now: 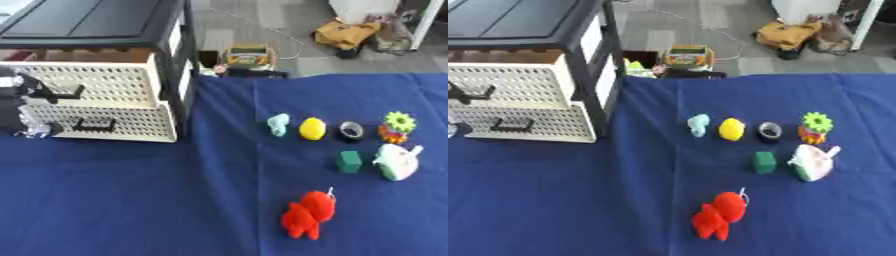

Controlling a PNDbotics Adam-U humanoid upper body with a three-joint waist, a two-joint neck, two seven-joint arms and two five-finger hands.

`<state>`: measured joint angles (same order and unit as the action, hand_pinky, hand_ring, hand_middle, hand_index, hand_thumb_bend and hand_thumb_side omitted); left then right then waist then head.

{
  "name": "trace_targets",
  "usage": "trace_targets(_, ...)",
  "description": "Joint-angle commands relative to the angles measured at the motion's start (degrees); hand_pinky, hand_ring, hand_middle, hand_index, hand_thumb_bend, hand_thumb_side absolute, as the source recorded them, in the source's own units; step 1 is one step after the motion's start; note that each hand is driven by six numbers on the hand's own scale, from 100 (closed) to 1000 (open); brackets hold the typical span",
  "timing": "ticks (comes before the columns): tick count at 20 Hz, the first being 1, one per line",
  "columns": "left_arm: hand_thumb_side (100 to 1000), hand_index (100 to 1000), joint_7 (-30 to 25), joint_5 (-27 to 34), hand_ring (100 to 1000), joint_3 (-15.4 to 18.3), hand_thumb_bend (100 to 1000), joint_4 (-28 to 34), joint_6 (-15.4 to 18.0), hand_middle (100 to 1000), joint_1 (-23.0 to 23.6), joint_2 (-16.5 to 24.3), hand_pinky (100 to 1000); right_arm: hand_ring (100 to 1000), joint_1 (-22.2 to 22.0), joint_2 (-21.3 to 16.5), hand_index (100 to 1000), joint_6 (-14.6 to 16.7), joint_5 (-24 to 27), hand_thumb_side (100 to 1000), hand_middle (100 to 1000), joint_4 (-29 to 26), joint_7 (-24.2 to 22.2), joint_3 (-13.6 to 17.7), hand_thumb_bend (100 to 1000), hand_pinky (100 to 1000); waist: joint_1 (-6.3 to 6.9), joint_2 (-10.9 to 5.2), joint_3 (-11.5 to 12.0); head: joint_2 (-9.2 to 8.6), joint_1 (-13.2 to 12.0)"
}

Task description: Pick up objects from table and place into drawer.

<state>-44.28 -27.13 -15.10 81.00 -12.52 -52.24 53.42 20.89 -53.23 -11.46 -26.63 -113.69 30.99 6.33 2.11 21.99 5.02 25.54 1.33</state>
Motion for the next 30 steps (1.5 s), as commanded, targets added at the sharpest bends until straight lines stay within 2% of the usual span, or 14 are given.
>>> trace_targets(1, 458, 833, 0.5, 0.8, 100, 0.3, 373, 2.1, -0.8, 100, 0.2, 3.4, 100, 713, 0.6, -1.3, 731, 0.0, 0.2, 1000, 693, -0.9, 0.3, 1.0, 100, 635, -0.08, -1.33, 0.1, -0.79, -0.1)
trace_targets(17, 459, 835, 0.7, 3.2, 100, 0.5, 368, 10.5, -2.7, 100, 6.3, 7.5, 100, 713, 0.9, -1.3, 731, 0.2, 0.4, 1000, 694, -0.9, 0.4, 1.0, 100, 635, -0.28, -1.28, -0.1, -1.01, -0.4)
trace_targets(30, 459, 805, 1.1, 1.3, 100, 1.3, 365, 11.8, -3.7, 100, 8.1, 8.6, 100, 712, 0.9, -1.2, 732, 0.4, 0.5, 1000, 694, -0.9, 0.5, 0.9, 100, 634, -0.47, -1.38, -0.1, -1.18, -0.4)
